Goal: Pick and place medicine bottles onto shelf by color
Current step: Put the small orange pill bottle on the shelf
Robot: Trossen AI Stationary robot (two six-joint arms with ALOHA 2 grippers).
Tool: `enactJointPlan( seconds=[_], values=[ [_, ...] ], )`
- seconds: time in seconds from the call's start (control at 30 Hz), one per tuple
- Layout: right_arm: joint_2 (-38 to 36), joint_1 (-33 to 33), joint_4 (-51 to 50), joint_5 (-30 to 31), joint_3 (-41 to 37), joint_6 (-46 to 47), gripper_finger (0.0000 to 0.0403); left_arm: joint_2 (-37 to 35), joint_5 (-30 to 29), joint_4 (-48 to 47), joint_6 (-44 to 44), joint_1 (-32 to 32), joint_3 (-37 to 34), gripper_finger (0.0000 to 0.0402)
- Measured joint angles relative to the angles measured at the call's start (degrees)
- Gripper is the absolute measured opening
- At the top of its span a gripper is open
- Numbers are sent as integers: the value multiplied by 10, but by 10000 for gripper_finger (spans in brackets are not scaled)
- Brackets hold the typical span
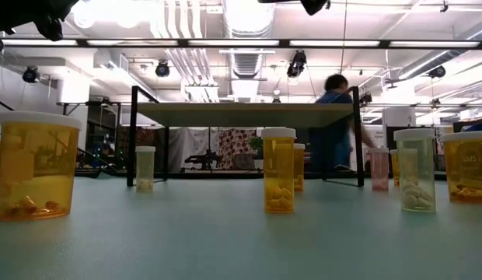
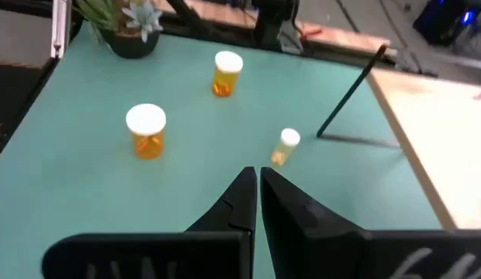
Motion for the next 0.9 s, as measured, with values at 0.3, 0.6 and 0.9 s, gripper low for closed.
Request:
enactJointPlan(
  seconds=[0.3,0.6,0.9],
  values=[
    [51,0,-119,-2,87,97,112,0,0,0,0,0,0,17],
    [87,2,-147,-49,98,131,219,1,0,0,-2,0,0,17],
    [143,7,-142,-49,97,141,251,0,0,0,-19,0,0,17]
  ],
)
